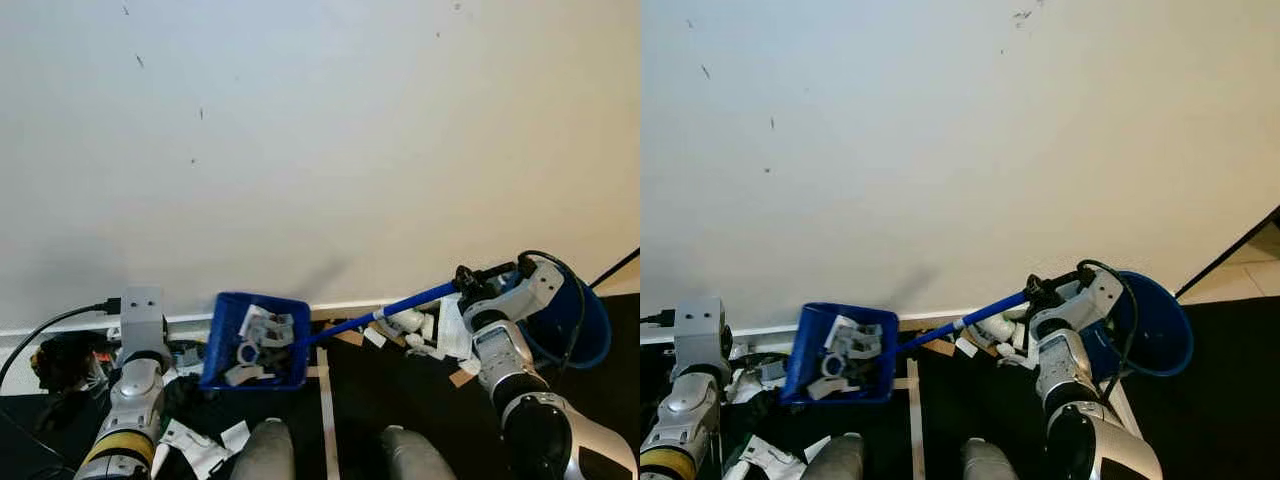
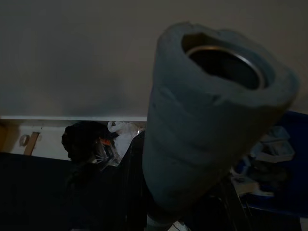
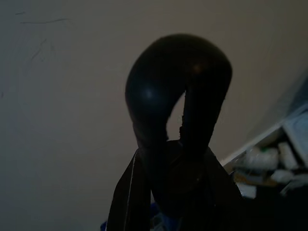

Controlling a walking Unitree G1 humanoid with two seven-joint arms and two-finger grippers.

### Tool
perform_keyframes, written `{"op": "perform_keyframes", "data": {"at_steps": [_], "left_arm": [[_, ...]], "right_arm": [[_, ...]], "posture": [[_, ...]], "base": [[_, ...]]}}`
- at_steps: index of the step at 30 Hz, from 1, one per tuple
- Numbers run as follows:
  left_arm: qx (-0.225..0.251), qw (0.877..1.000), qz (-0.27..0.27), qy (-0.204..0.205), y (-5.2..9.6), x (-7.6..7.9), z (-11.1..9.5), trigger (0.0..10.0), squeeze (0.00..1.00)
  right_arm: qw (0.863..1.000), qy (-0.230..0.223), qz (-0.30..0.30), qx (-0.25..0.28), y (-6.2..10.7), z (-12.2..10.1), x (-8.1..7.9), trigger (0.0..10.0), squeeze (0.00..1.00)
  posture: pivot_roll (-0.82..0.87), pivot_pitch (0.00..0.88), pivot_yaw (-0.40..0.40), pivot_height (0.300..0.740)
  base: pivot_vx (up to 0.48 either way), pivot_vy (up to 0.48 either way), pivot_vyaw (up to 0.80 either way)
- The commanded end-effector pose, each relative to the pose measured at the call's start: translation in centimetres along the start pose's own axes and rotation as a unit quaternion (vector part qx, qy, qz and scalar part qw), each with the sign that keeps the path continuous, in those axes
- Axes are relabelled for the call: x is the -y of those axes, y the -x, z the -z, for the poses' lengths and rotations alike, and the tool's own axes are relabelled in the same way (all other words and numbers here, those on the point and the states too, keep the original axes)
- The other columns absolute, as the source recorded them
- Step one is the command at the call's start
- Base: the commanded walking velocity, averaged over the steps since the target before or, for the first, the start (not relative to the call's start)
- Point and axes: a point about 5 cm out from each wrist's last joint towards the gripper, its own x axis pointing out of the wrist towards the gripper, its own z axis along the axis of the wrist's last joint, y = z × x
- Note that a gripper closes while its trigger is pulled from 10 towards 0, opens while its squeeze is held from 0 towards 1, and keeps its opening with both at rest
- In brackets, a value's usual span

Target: Sweep floor

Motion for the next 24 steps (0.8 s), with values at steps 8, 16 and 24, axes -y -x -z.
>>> {"op": "perform_keyframes", "data": {"at_steps": [8, 16, 24], "left_arm": [[-0.016, 0.996, 0.087, 0.016, 0.1, 3.7, 0.5, 10.0, 0.0], [0.019, 0.991, 0.135, -0.014, 0.1, 5.8, -0.6, 10.0, 0.0], [0.044, 0.989, 0.137, -0.042, 0.1, 5.8, -1.1, 10.0, 0.0]], "right_arm": [[0.998, 0.029, 0.011, 0.064, -0.9, -3.1, -0.4, 10.0, 0.0], [0.993, 0.053, 0.044, 0.094, 0.4, -4.0, 1.9, 10.0, 0.0], [0.991, 0.094, 0.033, 0.089, 1.9, -3.3, 2.9, 10.0, 0.0]], "posture": [[0.14, 0.0, -0.043, 0.74], [0.12, 0.0, -0.025, 0.74], [0.09, 0.0, -0.016, 0.74]], "base": [[0.0, 0.0, 0.0], [0.0, 0.0, 0.0], [0.0, 0.0, 0.0]]}}
